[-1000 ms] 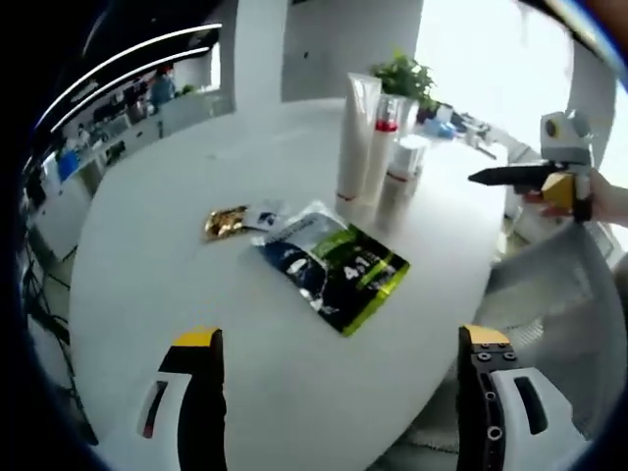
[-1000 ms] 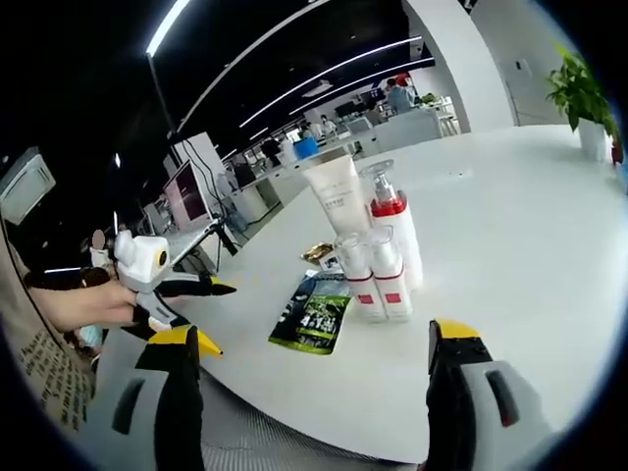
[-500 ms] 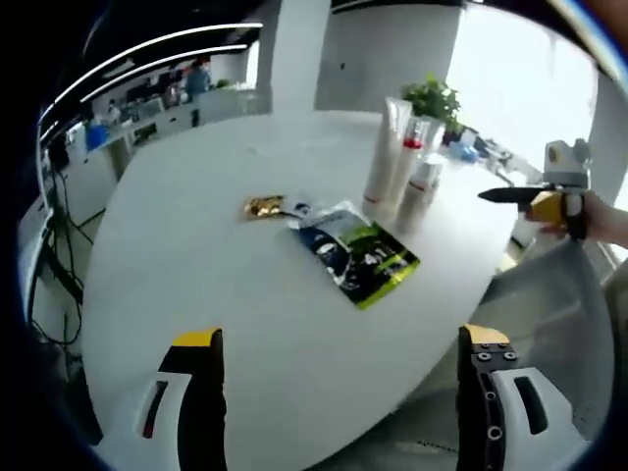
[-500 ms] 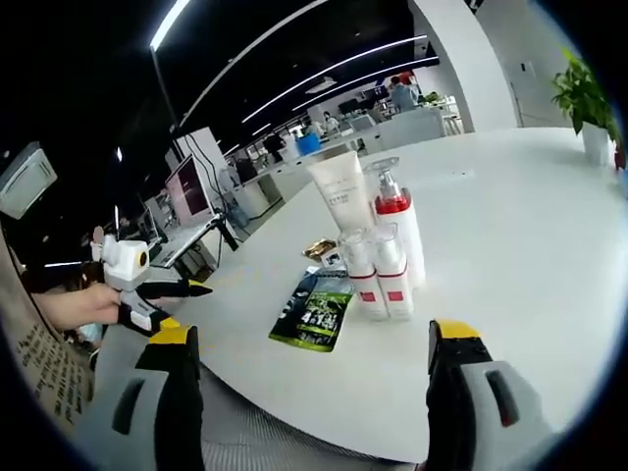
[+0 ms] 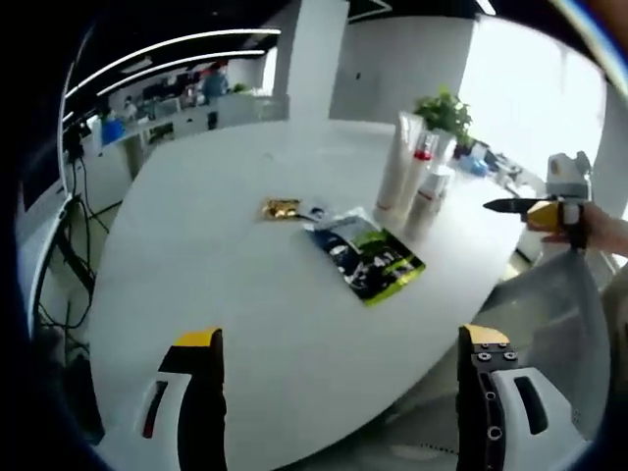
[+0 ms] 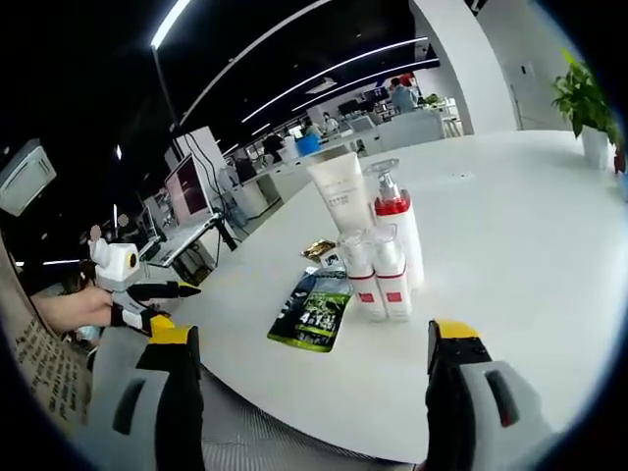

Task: Arrange the skincare products in the storage area until every visible bottle or jar stands upright without overlapping.

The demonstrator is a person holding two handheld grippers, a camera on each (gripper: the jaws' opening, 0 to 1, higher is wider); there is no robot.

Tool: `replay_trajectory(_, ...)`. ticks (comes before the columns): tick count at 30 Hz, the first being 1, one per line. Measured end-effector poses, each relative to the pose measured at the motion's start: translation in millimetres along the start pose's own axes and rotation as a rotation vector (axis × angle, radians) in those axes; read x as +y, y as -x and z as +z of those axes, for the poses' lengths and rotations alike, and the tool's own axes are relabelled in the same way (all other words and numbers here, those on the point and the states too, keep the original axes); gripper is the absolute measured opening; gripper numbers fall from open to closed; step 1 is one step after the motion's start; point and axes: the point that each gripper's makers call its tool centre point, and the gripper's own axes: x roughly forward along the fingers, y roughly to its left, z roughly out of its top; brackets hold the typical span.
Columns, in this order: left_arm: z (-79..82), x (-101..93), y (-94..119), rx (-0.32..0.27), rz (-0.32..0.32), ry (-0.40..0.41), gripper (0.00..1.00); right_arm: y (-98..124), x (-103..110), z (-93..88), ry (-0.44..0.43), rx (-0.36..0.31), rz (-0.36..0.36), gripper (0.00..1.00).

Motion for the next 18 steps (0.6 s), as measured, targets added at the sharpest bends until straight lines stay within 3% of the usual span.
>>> replay_trajectory(18,3.3,4.0,-10.1,0.042,-0.015,-0.039,0.97,0.5,-0.7,-0.1,0.003,0.000,-0.007,0.95)
